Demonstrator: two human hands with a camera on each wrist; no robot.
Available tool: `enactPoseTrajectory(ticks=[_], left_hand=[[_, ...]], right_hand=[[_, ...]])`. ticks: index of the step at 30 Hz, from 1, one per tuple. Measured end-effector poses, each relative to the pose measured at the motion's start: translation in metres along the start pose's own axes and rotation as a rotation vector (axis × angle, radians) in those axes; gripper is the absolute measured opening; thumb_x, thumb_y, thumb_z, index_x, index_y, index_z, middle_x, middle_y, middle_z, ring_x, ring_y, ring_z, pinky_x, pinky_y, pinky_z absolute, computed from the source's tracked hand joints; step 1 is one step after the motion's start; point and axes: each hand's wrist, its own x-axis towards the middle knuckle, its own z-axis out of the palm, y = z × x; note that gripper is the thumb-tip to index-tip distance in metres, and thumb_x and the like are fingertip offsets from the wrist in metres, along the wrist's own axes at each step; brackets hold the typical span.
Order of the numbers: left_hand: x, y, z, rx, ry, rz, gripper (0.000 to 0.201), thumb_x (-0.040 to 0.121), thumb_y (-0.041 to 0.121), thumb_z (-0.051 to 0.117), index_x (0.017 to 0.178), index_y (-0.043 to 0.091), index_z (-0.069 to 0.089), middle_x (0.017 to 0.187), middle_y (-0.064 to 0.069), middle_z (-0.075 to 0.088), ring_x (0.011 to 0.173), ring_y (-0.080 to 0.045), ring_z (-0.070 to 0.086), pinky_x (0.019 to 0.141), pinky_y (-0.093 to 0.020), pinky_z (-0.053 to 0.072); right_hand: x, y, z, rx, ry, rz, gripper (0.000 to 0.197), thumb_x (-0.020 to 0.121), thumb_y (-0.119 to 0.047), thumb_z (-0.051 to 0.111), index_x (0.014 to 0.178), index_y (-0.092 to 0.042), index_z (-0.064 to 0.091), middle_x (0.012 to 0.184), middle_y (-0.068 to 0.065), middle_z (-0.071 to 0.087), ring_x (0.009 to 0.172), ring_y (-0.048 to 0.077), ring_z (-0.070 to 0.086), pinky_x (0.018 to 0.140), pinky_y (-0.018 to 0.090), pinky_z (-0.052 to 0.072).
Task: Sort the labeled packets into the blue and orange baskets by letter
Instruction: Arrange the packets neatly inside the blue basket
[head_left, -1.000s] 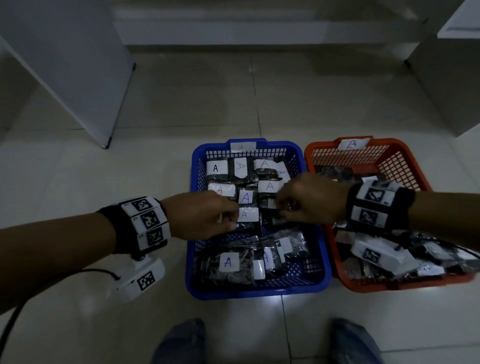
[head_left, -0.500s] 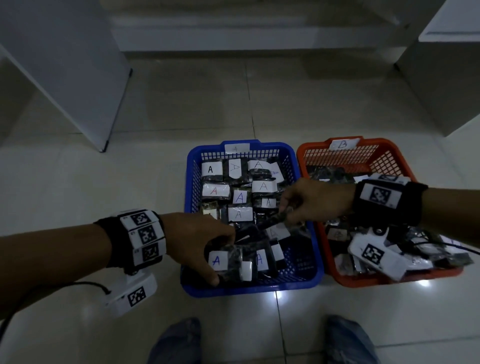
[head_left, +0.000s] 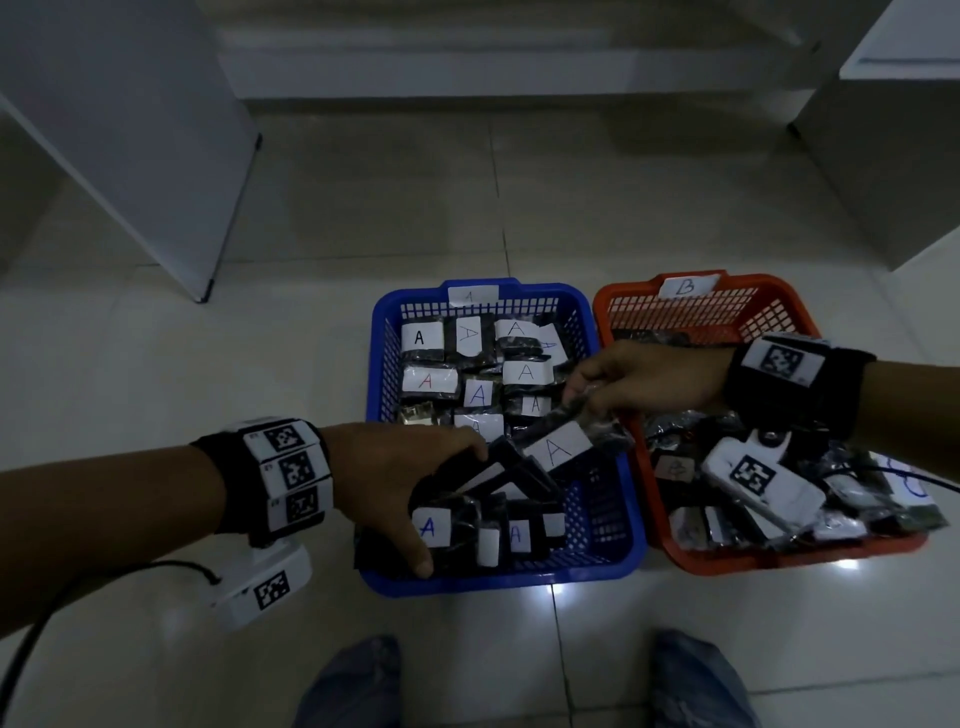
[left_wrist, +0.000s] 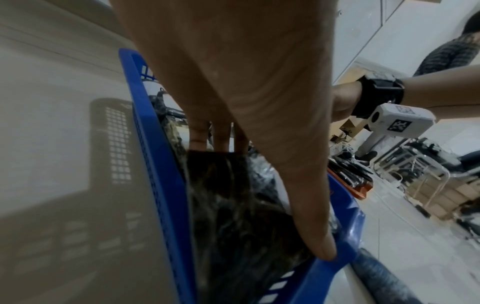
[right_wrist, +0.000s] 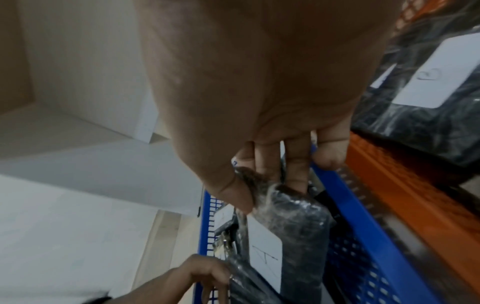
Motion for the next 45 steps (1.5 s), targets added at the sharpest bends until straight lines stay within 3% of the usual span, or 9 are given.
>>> enactPoseTrajectory(ticks=[6,9,14,20,24,32,35,39,45], left_hand=[[0.006,0.002,0.003,-0.052,0.015,-0.027,0.103,0.058,0.059,0.089,0.135,0.042,0.023,0.109,0.024,0.054,0.093,0.004,0.056,0.078,-0.023,0.055],[0.008,0.0,0.005,-0.052,-0.039,-0.017,0.09,0.064,0.056,0.087,0.137,0.037,0.039,0.126,0.022,0.051,0.111,0.001,0.052,0.097,-0.025,0.05],[0.009,0.001,0.004,-0.074,-0.051,-0.006,0.083,0.068,0.05,0.087,0.137,0.038,0.043,0.131,0.021,0.047,0.119,-0.001,0.047,0.103,-0.025,0.045],[0.008,-0.001,0.004,-0.105,-0.059,-0.009,0.081,0.068,0.044,0.089,0.136,0.039,0.044,0.127,0.022,0.051,0.114,0.002,0.051,0.088,-0.008,0.045],[0.007,0.0,0.003,-0.124,-0.06,-0.007,0.081,0.068,0.044,0.089,0.135,0.038,0.045,0.127,0.02,0.054,0.114,0.002,0.053,0.096,-0.019,0.05],[0.005,0.002,0.004,-0.124,-0.084,-0.012,0.086,0.071,0.043,0.087,0.143,0.036,0.04,0.136,0.016,0.052,0.121,-0.003,0.05,0.106,-0.028,0.045],[0.005,0.001,0.004,-0.136,-0.085,-0.005,0.083,0.071,0.045,0.087,0.14,0.037,0.042,0.132,0.017,0.054,0.118,-0.002,0.052,0.104,-0.029,0.047],[0.003,-0.001,0.006,-0.145,-0.089,-0.004,0.075,0.071,0.045,0.087,0.133,0.038,0.045,0.125,0.018,0.056,0.112,0.0,0.054,0.1,-0.027,0.05],[0.003,-0.004,0.006,-0.115,-0.073,0.015,0.081,0.071,0.044,0.087,0.139,0.037,0.042,0.13,0.017,0.05,0.117,0.0,0.048,0.103,-0.021,0.043]], right_hand=[[0.0,0.007,-0.001,-0.015,0.143,0.023,0.016,0.097,-0.011,0.058,0.105,-0.014,0.071,0.083,0.0,0.073,0.065,0.006,0.067,0.06,0.018,0.053],[0.004,0.004,-0.008,-0.185,0.296,-0.065,0.011,0.094,-0.015,0.062,0.099,-0.018,0.071,0.087,0.002,0.072,0.07,0.009,0.065,0.063,0.021,0.051],[0.012,0.002,0.006,-0.361,0.133,-0.141,0.013,0.086,-0.019,0.075,0.098,-0.022,0.07,0.091,-0.007,0.072,0.081,0.005,0.068,0.075,0.028,0.058],[0.033,0.019,0.043,-0.445,0.158,-0.142,0.009,0.089,-0.02,0.072,0.096,-0.018,0.067,0.089,-0.003,0.069,0.072,0.02,0.069,0.064,0.039,0.06],[0.038,0.022,0.047,-0.546,0.197,-0.155,0.02,0.089,-0.028,0.072,0.105,-0.017,0.069,0.098,-0.005,0.067,0.083,0.008,0.062,0.072,0.024,0.051],[0.045,0.01,0.062,-0.659,-0.106,-0.024,0.012,0.095,-0.022,0.059,0.105,-0.016,0.062,0.099,-0.006,0.065,0.087,0.014,0.063,0.071,0.026,0.054],[0.051,0.01,0.065,-0.65,-0.144,0.028,0.024,0.096,-0.019,0.056,0.117,-0.008,0.061,0.102,0.009,0.073,0.088,0.028,0.072,0.074,0.044,0.062],[0.053,0.007,0.063,-0.517,-0.127,0.085,0.029,0.093,-0.013,0.062,0.122,-0.009,0.058,0.102,0.014,0.073,0.068,0.023,0.066,0.05,0.03,0.056],[0.033,-0.005,0.038,-0.448,-0.052,-0.071,0.015,0.097,-0.021,0.064,0.104,-0.01,0.069,0.081,0.001,0.072,0.058,0.002,0.063,0.052,0.015,0.048]])
